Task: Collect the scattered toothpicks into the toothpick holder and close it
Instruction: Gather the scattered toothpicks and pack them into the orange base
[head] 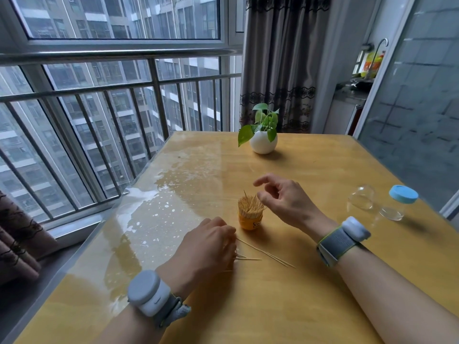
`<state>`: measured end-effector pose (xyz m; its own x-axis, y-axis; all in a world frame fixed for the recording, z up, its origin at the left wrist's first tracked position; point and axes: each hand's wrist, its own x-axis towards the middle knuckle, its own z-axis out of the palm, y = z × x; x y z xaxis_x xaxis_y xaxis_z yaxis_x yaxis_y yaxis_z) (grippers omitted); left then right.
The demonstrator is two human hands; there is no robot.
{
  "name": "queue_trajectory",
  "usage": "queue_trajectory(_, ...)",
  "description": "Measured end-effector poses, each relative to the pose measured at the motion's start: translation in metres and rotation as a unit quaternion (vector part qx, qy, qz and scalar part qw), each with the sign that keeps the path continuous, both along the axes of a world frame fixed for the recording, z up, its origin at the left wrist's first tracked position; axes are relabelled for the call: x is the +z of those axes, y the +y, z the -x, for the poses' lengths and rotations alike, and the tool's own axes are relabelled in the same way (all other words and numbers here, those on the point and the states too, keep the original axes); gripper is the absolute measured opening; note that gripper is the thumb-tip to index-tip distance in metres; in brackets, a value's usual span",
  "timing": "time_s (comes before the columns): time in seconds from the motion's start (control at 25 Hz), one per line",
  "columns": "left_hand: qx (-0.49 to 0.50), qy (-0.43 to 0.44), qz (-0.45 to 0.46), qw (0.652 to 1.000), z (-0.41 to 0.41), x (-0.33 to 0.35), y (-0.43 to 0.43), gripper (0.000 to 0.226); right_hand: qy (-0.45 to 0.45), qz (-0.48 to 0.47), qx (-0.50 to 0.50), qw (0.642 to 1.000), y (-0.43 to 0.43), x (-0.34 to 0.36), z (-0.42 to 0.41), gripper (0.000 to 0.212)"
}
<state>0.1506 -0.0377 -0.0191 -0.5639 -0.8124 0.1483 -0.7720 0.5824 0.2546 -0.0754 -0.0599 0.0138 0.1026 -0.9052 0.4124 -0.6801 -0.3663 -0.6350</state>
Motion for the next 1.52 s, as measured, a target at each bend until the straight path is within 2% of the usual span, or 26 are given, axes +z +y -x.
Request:
queue_trajectory(0.12,-0.008,-0.010,0.006,1.000,0.000,-0.001,0.003,0.030,0.083,0.032,0.029,0.996,0.001,0.002,-0.006,0.029)
queue_trajectory(0.24,-0.020,0.000,0.010,1.000,-0.004,0.000,0.004,0.031,0.180,0.014,0.017,0.983,0.002,-0.007,-0.018,0.042)
queue_trajectory(0.32,-0.047,0.001,0.005,0.999,-0.006,0.001,0.006,0.031,0.172,-0.012,0.016,0.985,0.008,-0.007,-0.020,0.054)
queue_trajectory(0.4,-0.055,0.021,0.001,0.998,-0.009,0.002,0.010,0.032,0.118,0.032,-0.012,0.992,0.022,0.000,-0.013,0.041)
queue_trajectory(0.44,-0.052,0.035,0.004,0.998,-0.012,0.003,0.011,0.035,0.127,0.042,-0.027,0.991,0.032,0.005,-0.006,0.027)
queue_trajectory(0.48,-0.051,0.040,0.004,0.998,-0.016,0.003,0.012,0.039,0.174,0.006,-0.029,0.984,0.043,0.009,-0.001,0.018)
queue_trajectory(0.52,-0.058,0.029,0.000,0.998,-0.019,0.004,0.012,0.044,0.240,-0.068,-0.022,0.968,0.056,0.012,0.001,0.016)
queue_trajectory(0.6,-0.078,-0.015,-0.017,0.997,-0.024,0.006,0.010,0.055,0.349,-0.211,-0.015,0.913,0.074,0.012,-0.005,0.023)
queue_trajectory(0.64,-0.084,-0.031,-0.026,0.996,-0.025,0.008,0.010,0.058,0.375,-0.240,-0.019,0.895,0.079,0.011,-0.009,0.025)
queue_trajectory(0.84,-0.089,-0.043,-0.045,0.994,-0.025,0.016,0.010,0.035,0.397,-0.244,-0.008,0.885,0.073,0.008,-0.027,0.014)
queue_trajectory(0.96,-0.070,-0.031,-0.058,0.995,-0.026,0.017,0.006,0.024,0.408,-0.271,0.001,0.872,0.066,0.009,-0.032,0.017)
queue_trajectory(1.08,-0.057,-0.042,-0.041,0.997,-0.026,0.015,0.006,0.017,0.399,-0.274,0.001,0.875,0.068,0.006,-0.035,0.025)
queue_trajectory(1.16,-0.055,-0.047,-0.018,0.997,-0.026,0.015,0.006,0.012,0.377,-0.269,-0.002,0.886,0.071,0.005,-0.032,0.022)
queue_trajectory(1.2,-0.055,-0.052,-0.003,0.997,-0.026,0.015,0.006,0.011,0.326,-0.267,-0.001,0.907,0.071,0.008,-0.030,0.017)
queue_trajectory(1.32,-0.057,-0.068,0.030,0.996,-0.025,0.015,0.007,0.010,0.063,-0.182,-0.020,0.981,0.055,0.029,-0.019,0.007)
queue_trajectory(1.4,-0.061,-0.083,0.039,0.994,-0.022,0.018,0.010,0.013,-0.033,-0.118,-0.046,0.991,0.039,0.045,-0.014,0.006)
queue_trajectory(1.48,-0.060,-0.103,0.042,0.992,-0.019,0.019,0.011,0.016,-0.025,-0.098,-0.044,0.994,0.022,0.047,-0.017,0.006)
queue_trajectory(1.52,-0.058,-0.116,0.041,0.991,-0.018,0.020,0.011,0.017,0.019,-0.107,-0.038,0.993,0.014,0.044,-0.019,0.006)
